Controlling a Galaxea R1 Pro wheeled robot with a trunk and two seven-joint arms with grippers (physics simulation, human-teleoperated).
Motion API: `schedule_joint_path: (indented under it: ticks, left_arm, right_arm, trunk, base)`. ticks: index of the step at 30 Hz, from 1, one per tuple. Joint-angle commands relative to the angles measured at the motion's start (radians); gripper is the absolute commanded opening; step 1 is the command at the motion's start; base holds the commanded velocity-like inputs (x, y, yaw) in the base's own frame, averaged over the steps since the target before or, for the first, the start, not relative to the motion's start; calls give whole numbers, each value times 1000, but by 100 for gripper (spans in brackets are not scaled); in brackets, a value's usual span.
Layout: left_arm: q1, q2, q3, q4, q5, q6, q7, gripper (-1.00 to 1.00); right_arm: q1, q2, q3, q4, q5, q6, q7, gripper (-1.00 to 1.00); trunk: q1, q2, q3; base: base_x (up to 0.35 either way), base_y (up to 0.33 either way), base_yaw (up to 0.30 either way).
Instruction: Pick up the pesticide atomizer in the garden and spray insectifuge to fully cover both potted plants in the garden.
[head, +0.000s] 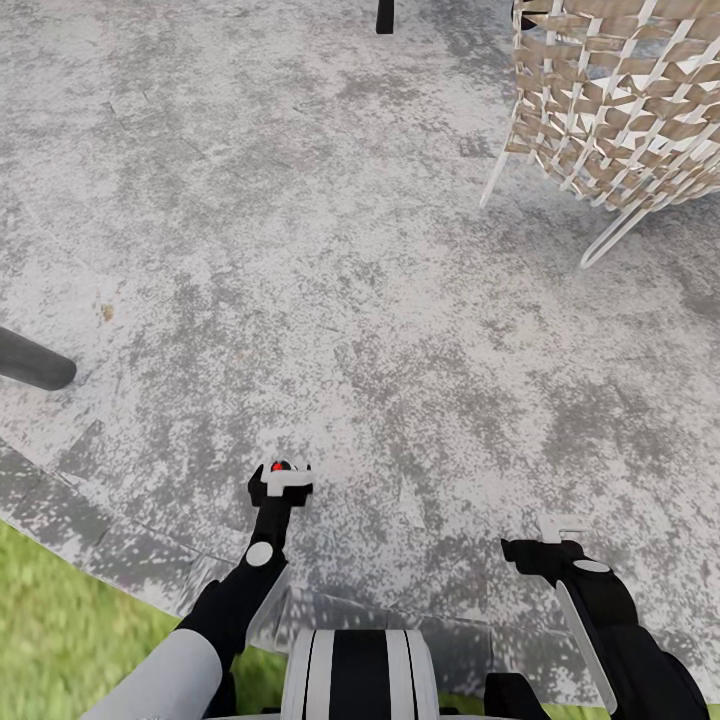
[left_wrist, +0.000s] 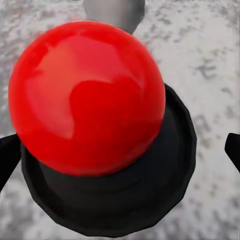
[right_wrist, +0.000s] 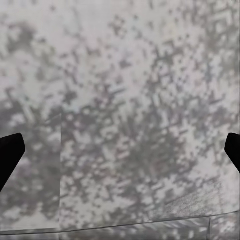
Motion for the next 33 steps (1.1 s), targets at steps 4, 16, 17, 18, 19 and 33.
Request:
schedule_joint_path:
  ticks: [4,16,17,18,19,33]
  left_arm:
    - [-1,0,0,0,0,0,0,100]
    - [-8,-1,-1,-16,4,-2,1,-100]
    - [-8,-1,-1,-25,4,-3,1,-100]
    - [-8,0,-1,-47,5,-2,1,-100]
    - [-8,0,-1,-61,5,-2,2,-100]
    - [2,0,-5,-196,3,20,1,-100]
  right_arm:
    - [0,0,0,-1,0,0,0,100]
    - [0,0,-2,-1,0,0,0,100]
    - [0,0,-2,-1,0,0,0,100]
    - [0,0,-2,-1,0,0,0,100]
    - [0,0,-2,-1,0,0,0,100]
    - [0,-1,-2,0,0,1,0,100]
  trunk:
    - [0,0,0]
    - [0,0,0]
    - [0,0,0]
    - [0,0,0]
    - [0,0,0]
    - [0,0,0]
  base:
    - [0,0,0]
    - [0,0,0]
    - [0,0,0]
    - [0,0,0]
    - [0,0,0]
    - [0,0,0]
